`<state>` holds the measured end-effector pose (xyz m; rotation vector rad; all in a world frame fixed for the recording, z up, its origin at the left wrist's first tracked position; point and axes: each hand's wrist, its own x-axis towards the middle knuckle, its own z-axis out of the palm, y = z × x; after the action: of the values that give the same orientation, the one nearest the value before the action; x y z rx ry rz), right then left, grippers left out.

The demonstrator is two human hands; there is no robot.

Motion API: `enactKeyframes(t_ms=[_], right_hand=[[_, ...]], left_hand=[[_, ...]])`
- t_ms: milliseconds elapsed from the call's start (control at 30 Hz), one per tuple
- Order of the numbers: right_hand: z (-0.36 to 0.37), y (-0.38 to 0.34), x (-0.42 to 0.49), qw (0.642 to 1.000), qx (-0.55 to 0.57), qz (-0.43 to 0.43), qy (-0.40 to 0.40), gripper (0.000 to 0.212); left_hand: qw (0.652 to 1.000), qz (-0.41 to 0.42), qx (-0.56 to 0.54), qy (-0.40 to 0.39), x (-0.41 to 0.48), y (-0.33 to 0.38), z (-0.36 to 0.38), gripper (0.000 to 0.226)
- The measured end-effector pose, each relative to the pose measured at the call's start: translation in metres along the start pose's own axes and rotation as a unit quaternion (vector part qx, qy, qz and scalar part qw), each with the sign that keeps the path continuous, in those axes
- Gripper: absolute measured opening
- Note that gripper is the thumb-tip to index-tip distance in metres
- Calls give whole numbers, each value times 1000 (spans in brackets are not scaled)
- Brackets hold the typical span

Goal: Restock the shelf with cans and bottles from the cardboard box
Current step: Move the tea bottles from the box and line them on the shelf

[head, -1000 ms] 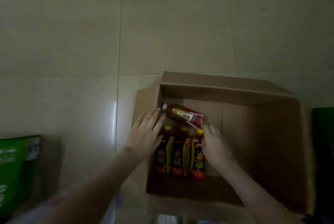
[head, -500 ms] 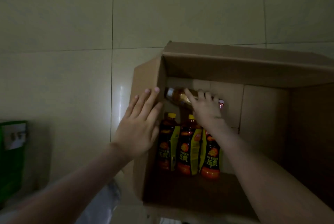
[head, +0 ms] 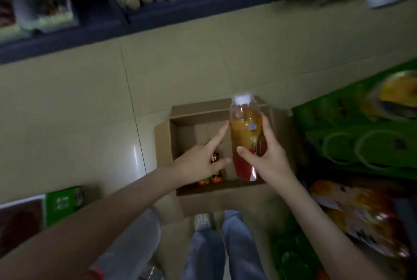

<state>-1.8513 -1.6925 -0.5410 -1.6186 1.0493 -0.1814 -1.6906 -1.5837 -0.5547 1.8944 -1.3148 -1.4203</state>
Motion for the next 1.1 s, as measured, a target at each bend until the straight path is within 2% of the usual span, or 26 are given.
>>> enactKeyframes(t_ms=[133,200,300,400,467,567,633,667,767,867,1000,1100], right_hand=[[-71,-91,-91,982,185,-8,34,74],[-101,-124,-136,970,233,-28,59,65],[-144,-157,-204,958,266,-51,96,68],[-187,-168,-277,963,243,-65,99,79],[-211,-170,-331,970,209,-78,101,88],[-242,-167,-407,975,86,-60,198,102],[-262,-163,-459,959,35,-55,276,112],[-274,-158,-483,950,39,-64,302,107],[-303,-158,-563,923,79,-103,362,64],[-328,-160,-631,896,138,-147,395,64],[-347,-161,-702,861,204,-188,426,54],[-359,-160,-743,847,228,-218,429,45]], left_hand=[[976,89,-188,-57,-49,143,-13,88],[968,130,-197,-82,-73,199,-13,91],[964,173,-160,-119,-109,275,-1,96],[963,206,-125,-120,-151,340,34,101],[965,235,-84,-86,-180,376,69,104],[961,276,6,-6,-228,425,131,105],[950,298,81,39,-259,460,171,104],[943,312,106,53,-275,477,188,104],[908,385,153,59,-316,525,226,101],[883,445,150,3,-343,567,245,88],[873,460,78,-142,-366,614,277,74],[849,502,90,-142,-384,646,304,78]])
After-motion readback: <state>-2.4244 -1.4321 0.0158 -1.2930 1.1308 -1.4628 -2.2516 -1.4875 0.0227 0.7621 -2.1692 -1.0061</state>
